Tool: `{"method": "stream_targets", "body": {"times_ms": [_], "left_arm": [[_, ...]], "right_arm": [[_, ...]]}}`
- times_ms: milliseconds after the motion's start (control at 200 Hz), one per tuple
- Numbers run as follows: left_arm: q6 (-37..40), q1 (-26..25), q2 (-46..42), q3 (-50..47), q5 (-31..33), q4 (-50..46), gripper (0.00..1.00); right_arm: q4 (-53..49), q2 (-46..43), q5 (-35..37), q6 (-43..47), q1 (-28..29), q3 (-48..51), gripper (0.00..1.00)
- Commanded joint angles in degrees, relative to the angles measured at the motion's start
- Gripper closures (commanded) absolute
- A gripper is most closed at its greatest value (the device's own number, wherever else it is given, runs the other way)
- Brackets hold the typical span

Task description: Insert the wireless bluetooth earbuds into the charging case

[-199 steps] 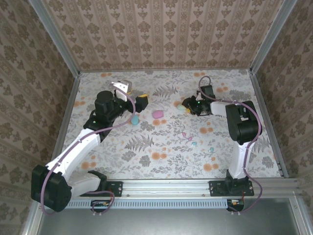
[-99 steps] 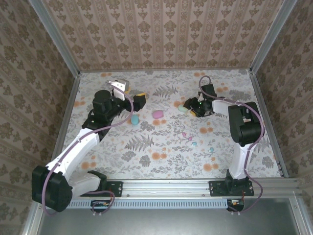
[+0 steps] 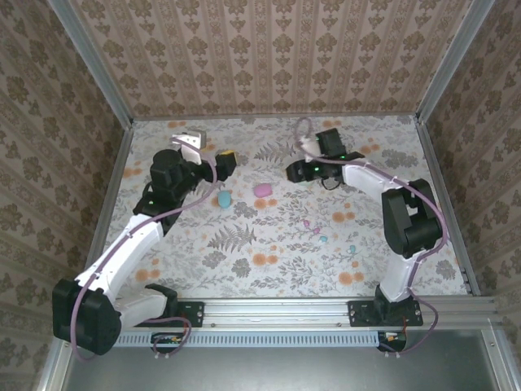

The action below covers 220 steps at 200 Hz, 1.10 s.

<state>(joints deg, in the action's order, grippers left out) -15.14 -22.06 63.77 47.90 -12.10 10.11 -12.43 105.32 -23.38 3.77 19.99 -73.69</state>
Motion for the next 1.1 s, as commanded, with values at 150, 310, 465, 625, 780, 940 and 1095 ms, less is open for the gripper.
{"method": "stream_targets", "body": {"times_ms": [150,310,465,625,780,940,1095], "left_arm": [[-6.0,5.1,1.0,0.9,-1.7,-9.5,0.05],[-6.9,6.7,2.0,0.0,-3.4,-11.1,0.05],[-7.1,7.5,0.4,-1.7,-1.9,-10.1,0.05],[-7.1,8.9,-0.5,-2.3,-2.0,-9.9,0.05],[-7.6,9.7,-0.5,-3.0,-2.4,-8.7,0.05],[-7.8,10.2,0.1,-2.7,-3.1,-8.5,0.05],[-7.9,10.5,-0.2,-2.7,-3.1,-8.6,0.05]], "right_arm": [[-5.9,3.5,-5.7,45.6,3.6,-4.0,0.37],[-16.5,10.8,-3.6,52.7,4.6,-14.5,0.37],[-21.6,15.8,-2.5,58.6,5.7,-19.2,0.37],[-23.8,19.9,0.9,60.6,6.6,-23.9,0.35],[-24.3,22.8,2.1,61.2,7.2,-27.1,0.33],[-26.8,26.3,3.2,62.3,8.1,-31.5,0.33],[-29.6,28.8,3.0,63.0,8.6,-34.4,0.35]]}}
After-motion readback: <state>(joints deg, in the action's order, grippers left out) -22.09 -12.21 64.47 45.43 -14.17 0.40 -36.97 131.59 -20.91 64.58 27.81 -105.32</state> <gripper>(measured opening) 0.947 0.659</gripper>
